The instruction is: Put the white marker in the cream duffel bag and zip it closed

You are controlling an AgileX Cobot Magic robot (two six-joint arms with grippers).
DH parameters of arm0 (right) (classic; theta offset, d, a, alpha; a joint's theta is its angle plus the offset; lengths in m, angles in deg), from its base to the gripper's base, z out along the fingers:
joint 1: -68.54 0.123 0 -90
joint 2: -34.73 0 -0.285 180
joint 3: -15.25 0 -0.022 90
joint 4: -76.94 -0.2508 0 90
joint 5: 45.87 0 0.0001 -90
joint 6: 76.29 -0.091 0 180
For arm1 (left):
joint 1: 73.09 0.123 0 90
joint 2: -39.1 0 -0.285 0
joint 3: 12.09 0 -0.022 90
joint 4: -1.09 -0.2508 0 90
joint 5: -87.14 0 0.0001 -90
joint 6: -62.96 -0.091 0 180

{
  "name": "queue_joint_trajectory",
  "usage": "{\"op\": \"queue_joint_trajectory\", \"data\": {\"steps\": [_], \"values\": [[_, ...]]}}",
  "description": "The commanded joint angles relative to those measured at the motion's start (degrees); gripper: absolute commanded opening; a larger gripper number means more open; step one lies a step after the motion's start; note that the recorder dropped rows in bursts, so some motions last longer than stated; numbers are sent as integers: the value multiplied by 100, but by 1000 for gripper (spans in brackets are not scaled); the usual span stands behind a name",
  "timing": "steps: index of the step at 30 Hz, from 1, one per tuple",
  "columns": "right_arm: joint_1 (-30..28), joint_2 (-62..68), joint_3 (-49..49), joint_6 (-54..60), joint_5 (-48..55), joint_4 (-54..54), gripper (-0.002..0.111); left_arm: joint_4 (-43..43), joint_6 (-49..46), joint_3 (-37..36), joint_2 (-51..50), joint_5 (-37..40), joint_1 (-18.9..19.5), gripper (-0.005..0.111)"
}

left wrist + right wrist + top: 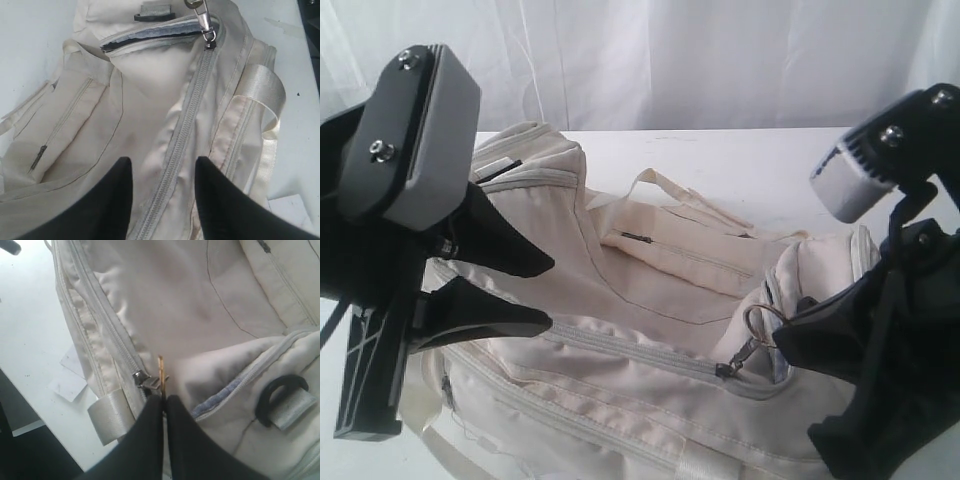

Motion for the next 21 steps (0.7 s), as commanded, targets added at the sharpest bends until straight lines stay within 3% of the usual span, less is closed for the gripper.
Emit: {"op": "queue_joint_trajectory", "data": {"steps": [1,9,16,21], "values": [[27,-1,-21,-88,-155,27,0,115,54,-2,8,-12,-31,45],[27,-1,-21,-88,-155,27,0,115,54,-2,8,-37,-31,45],[27,-1,-21,-86,-353,27,0,164,54,-2,-69,-140,-31,63],[27,-1,-21,-86,-353,27,0,289,14,-2,-300,-155,-31,64]]}}
